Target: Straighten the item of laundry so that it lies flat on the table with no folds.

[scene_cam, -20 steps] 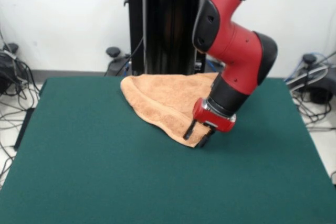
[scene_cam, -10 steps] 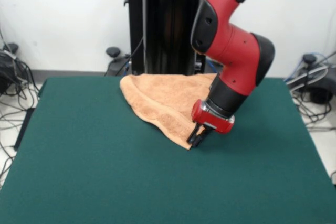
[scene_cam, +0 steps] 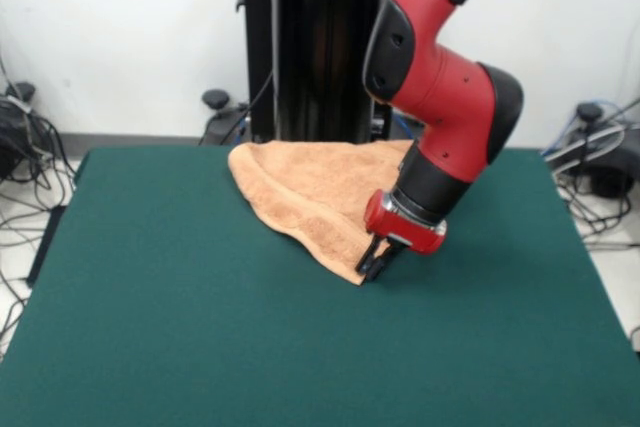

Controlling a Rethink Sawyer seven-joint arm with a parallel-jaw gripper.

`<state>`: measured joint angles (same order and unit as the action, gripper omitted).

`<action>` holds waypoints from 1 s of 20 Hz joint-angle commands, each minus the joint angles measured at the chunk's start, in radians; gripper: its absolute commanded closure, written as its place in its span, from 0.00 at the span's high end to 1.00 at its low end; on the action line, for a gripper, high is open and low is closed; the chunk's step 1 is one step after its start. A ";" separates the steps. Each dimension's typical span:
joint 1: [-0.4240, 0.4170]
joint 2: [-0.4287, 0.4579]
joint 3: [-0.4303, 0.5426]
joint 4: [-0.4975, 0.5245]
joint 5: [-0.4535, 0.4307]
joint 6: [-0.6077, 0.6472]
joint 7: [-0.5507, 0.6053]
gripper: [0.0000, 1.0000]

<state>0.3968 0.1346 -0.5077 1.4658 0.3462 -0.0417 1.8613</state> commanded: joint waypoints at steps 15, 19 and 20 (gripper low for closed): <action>-0.032 0.114 0.070 -0.170 0.073 -0.006 0.153 0.00; -0.029 0.115 0.057 -0.192 0.074 0.021 0.141 0.00; -0.029 0.116 0.053 -0.198 0.075 0.025 0.139 0.00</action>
<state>0.3970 0.1514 -0.5176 1.4436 0.3525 -0.0401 1.8613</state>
